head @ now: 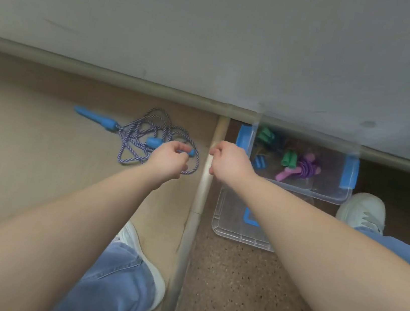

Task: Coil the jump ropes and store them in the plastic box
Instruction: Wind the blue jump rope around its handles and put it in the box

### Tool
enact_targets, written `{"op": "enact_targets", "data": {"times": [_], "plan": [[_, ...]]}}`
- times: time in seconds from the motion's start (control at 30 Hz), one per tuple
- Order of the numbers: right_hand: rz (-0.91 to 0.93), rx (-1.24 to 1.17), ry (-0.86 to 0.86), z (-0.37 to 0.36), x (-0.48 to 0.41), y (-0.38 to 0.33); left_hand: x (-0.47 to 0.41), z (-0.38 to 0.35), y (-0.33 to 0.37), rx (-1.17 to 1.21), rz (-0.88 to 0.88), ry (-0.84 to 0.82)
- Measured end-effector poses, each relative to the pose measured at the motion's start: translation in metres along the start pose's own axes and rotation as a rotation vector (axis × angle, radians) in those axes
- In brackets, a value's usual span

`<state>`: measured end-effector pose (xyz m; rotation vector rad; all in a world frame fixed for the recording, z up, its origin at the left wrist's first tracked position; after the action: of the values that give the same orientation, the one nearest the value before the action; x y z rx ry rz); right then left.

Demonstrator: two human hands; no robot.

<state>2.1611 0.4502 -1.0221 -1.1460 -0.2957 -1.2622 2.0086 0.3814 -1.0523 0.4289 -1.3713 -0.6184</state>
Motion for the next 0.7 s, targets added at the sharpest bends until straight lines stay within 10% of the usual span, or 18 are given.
{"op": "enact_targets", "data": {"times": [0.27,0.7], "plan": [[-0.014,0.197,-0.135,-0.06,-0.082,-0.023,-0.052,0.07,-0.046,-0.104,0.088,0.112],[0.514,0.771,0.074,-0.117,-0.137,-0.106,-0.094,0.182,-0.037,-0.828,0.032,0.45]]}}
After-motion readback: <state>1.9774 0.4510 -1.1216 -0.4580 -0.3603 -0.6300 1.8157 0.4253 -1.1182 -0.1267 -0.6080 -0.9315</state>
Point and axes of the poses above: each hand's wrist, its own x-axis away from the middle knuckle, its own z-axis out of the back of the hand, y = z × x, the point moved 10 cm from there along -x, towards the middle knuckle, and after that the axes turned 14 degrees about -y, right-handed, at the moved point
